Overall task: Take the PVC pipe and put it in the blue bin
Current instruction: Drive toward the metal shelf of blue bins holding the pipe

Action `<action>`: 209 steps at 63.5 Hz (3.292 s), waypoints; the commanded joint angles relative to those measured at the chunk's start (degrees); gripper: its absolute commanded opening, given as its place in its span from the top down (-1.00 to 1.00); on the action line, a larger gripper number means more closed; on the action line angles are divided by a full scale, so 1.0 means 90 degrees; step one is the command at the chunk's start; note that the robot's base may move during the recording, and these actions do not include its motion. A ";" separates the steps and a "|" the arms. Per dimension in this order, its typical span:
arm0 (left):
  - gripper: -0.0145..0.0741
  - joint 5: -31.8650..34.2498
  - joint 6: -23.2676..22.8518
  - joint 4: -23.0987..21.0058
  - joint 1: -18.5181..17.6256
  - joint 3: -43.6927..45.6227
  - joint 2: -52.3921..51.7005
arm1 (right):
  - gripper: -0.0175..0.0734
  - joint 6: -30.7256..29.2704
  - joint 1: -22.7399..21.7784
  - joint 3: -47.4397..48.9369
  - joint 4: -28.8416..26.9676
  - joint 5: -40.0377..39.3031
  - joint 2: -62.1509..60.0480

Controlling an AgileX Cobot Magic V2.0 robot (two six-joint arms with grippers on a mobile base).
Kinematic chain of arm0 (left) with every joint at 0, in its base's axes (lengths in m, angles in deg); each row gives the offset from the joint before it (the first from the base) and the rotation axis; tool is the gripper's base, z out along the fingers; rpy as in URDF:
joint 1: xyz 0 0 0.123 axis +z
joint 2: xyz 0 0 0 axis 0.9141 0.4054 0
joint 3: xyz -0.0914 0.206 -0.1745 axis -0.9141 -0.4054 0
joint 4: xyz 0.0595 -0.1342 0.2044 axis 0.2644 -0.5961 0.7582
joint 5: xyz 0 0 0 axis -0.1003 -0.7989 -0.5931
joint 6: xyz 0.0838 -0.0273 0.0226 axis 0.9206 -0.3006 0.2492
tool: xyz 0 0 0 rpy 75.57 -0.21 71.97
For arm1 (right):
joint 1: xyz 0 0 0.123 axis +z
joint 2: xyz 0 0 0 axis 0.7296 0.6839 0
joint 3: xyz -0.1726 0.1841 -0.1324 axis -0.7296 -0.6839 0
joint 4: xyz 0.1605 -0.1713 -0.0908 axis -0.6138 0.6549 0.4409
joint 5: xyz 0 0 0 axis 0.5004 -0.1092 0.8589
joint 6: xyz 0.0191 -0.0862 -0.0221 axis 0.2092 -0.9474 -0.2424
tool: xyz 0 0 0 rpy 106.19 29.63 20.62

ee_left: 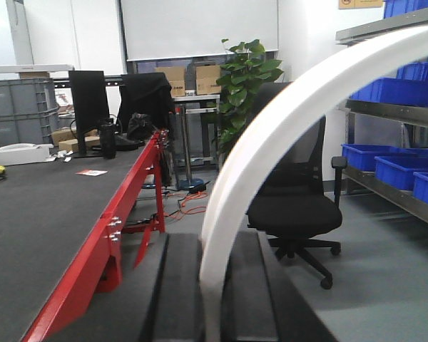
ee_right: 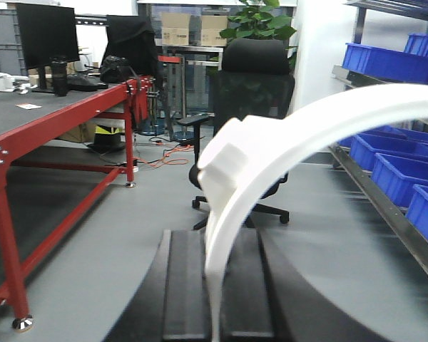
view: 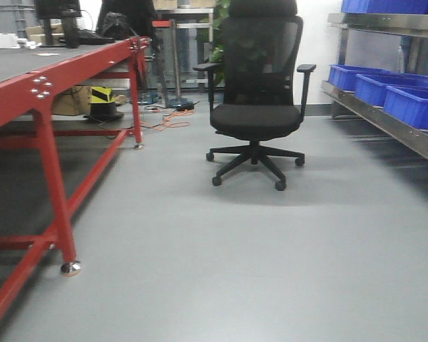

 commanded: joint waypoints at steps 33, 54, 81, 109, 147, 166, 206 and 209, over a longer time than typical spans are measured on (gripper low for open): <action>0.92 0.0186 -0.0008 -0.0038 -0.0032 0.0021 0.0008 | 0.97 -0.0032 0.0021 0.0029 -0.0004 -0.0167 -0.0041; 0.92 0.0200 -0.0008 -0.0038 -0.0032 0.0021 0.0008 | 0.97 -0.0032 0.0021 0.0029 -0.0004 -0.0167 -0.0041; 0.92 0.0200 -0.0008 -0.0038 -0.0032 0.0021 0.0008 | 0.97 -0.0032 0.0021 0.0029 -0.0004 -0.0167 -0.0041; 0.92 0.0200 -0.0008 -0.0038 -0.0032 0.0021 0.0008 | 0.97 -0.0032 0.0021 0.0029 -0.0004 -0.0167 -0.0041; 0.92 0.0200 -0.0008 -0.0038 -0.0032 0.0021 0.0008 | 0.97 -0.0032 0.0021 0.0029 -0.0004 -0.0167 -0.0041; 0.92 0.0215 -0.0008 -0.0038 -0.0032 0.0021 0.0008 | 0.97 -0.0032 0.0021 0.0029 -0.0004 -0.0155 -0.0041; 0.92 0.0232 -0.0008 -0.0038 -0.0032 0.0021 0.0008 | 0.97 -0.0032 0.0021 0.0029 -0.0004 -0.0154 -0.0041; 0.92 0.0232 -0.0008 -0.0038 -0.0032 0.0021 0.0008 | 0.97 -0.0032 0.0021 0.0029 -0.0004 -0.0154 -0.0041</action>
